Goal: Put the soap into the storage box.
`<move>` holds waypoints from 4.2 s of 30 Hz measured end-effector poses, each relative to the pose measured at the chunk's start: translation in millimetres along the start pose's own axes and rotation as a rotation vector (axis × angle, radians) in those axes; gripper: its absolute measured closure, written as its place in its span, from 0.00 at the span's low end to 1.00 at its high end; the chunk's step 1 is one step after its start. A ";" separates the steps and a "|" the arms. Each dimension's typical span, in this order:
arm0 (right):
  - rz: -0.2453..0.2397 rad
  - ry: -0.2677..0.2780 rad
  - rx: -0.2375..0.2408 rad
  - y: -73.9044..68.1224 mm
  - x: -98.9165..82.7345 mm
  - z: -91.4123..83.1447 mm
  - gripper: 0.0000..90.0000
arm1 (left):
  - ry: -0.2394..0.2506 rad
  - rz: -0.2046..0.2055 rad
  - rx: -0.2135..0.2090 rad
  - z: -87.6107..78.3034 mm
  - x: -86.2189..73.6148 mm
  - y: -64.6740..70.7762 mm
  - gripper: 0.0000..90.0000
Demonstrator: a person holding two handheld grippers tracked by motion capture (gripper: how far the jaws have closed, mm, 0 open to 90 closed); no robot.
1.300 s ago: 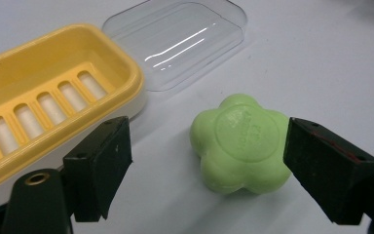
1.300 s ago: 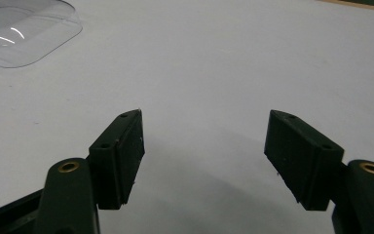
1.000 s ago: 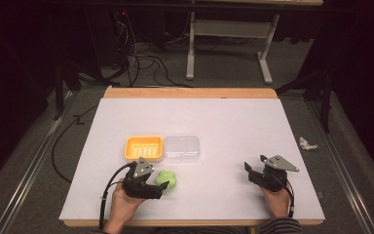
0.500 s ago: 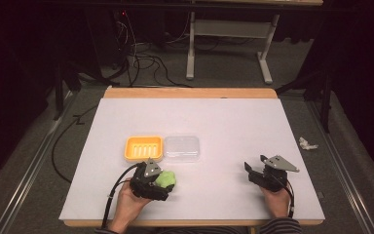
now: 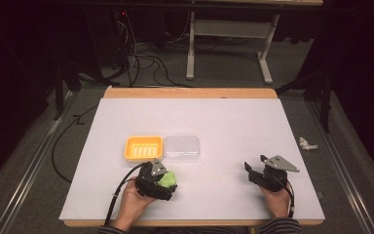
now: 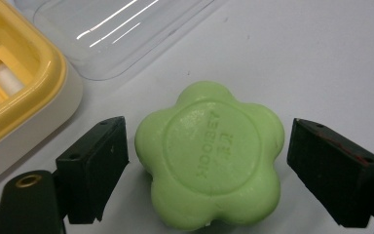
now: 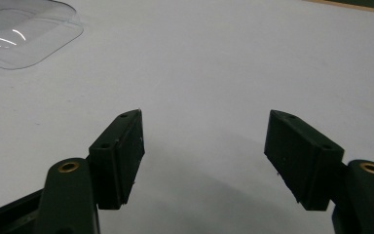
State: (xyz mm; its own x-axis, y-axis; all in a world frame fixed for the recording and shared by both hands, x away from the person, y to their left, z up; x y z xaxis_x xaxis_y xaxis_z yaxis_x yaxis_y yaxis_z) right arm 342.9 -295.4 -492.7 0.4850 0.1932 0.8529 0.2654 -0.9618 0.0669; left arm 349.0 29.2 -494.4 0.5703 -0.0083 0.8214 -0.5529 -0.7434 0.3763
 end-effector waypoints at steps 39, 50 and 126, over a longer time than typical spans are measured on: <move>0.003 0.007 0.003 0.6 0.0 0.0 0.35 | -0.028 -0.052 0.071 12.7 -0.1 -2.7 0.26; 0.003 0.007 0.003 0.6 0.0 0.0 0.35 | -0.028 -0.047 0.079 11.2 -0.5 -2.1 0.29; 0.003 0.005 0.002 0.5 0.0 0.2 0.35 | 0.189 -0.128 0.086 -35.2 79.4 -36.0 0.30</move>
State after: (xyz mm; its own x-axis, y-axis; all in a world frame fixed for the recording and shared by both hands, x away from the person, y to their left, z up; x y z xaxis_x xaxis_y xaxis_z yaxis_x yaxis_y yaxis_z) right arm 343.2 -295.9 -492.8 0.4818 0.1892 0.8556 0.2653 -0.9621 0.0634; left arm 392.7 78.9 -427.7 0.5043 0.2087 0.8379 -0.4252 -0.7845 0.4513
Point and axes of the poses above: each handheld gripper's, and its own axes: z roughly forward along the jaws, x roughly out of its top, y roughly to its right, the point moved 3 cm from there along z, roughly forward along the jaws, and after that the axes turned 3 degrees about -x, right-handed, at the moved point
